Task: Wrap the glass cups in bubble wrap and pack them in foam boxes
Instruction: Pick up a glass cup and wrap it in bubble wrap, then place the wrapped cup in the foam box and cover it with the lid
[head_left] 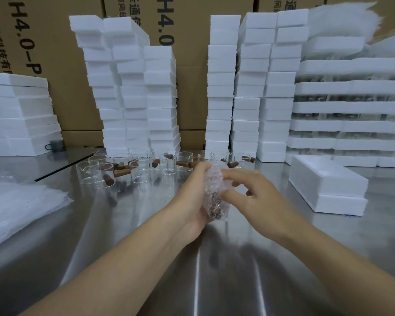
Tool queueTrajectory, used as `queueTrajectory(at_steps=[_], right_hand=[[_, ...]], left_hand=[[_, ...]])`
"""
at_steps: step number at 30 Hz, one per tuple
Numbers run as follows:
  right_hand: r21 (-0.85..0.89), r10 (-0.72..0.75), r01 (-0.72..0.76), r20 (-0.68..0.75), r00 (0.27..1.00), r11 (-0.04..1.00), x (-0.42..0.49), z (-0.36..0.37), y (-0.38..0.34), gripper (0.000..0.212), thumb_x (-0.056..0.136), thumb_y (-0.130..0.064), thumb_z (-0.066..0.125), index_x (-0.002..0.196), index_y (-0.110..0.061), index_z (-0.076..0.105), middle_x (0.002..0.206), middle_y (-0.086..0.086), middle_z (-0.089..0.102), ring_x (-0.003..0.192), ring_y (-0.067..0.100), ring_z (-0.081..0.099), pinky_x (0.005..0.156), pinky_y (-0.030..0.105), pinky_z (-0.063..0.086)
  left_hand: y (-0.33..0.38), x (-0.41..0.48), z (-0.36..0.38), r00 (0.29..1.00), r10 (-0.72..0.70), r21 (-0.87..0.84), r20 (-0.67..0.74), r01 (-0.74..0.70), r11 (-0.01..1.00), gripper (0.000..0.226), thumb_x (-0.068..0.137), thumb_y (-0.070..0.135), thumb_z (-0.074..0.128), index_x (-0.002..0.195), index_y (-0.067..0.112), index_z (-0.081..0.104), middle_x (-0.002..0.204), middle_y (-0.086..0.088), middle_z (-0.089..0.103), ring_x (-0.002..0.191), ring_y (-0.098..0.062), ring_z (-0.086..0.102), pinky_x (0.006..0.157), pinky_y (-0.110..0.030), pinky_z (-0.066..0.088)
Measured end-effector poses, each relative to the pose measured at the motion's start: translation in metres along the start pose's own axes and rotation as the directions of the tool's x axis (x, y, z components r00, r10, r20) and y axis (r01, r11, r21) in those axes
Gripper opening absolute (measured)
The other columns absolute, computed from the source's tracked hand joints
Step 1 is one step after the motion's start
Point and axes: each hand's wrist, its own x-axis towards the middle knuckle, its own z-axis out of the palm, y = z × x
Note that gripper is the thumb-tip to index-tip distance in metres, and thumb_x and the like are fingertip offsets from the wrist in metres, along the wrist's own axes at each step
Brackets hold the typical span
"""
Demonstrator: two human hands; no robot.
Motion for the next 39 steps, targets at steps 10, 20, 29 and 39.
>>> queueTrajectory(at_steps=[10, 20, 29, 39], right_hand=[[0.109, 0.086, -0.098, 0.111, 0.990, 0.989, -0.004, 0.005, 0.000, 0.018, 0.083, -0.037, 0.061, 0.100, -0.042, 0.068, 0.093, -0.020, 0.070, 0.076, 0.008, 0.062, 0.069, 0.013, 0.044], [0.265, 0.179, -0.135, -0.146, 0.973, 0.955, 0.007, -0.004, 0.013, 0.036, 0.087, -0.001, 0.066, 0.101, -0.034, 0.072, 0.093, -0.009, 0.075, 0.069, 0.016, 0.068, 0.064, 0.025, 0.055], [0.124, 0.360, -0.340, -0.425, 0.831, 0.932, 0.015, -0.041, 0.046, 0.024, 0.095, -0.031, 0.066, 0.119, -0.031, 0.065, 0.132, -0.009, 0.058, 0.107, 0.025, 0.069, 0.099, 0.054, 0.055], [-0.171, 0.532, -0.668, -0.478, 0.699, 0.724, 0.008, -0.074, 0.081, 0.044, 0.093, -0.032, 0.065, 0.132, -0.016, 0.057, 0.136, 0.019, 0.054, 0.097, 0.026, 0.043, 0.083, 0.037, 0.036]], left_hand=[[0.002, -0.002, 0.003, 0.997, 0.018, 0.028, -0.070, -0.016, 0.999, 0.051, 0.105, 0.059, 0.047, 0.141, 0.027, 0.064, 0.120, -0.011, 0.080, 0.083, -0.023, 0.072, 0.060, -0.026, 0.053], [0.001, 0.004, -0.006, 0.995, 0.104, 0.140, -0.009, -0.102, 0.985, 0.073, 0.074, 0.066, 0.085, 0.138, 0.040, 0.062, 0.117, -0.004, 0.079, 0.084, -0.018, 0.071, 0.060, -0.026, 0.048], [0.001, 0.002, -0.010, 0.994, 0.099, 0.096, -0.053, -0.094, 0.991, 0.053, 0.075, 0.061, 0.090, 0.117, 0.033, 0.076, 0.112, -0.002, 0.082, 0.082, -0.012, 0.077, 0.072, -0.028, 0.049], [0.014, 0.001, -0.020, 0.981, -0.001, -0.103, -0.193, -0.019, 0.994, 0.049, 0.081, 0.064, 0.082, 0.116, 0.031, 0.069, 0.117, -0.007, 0.074, 0.080, -0.015, 0.066, 0.056, -0.024, 0.039]])
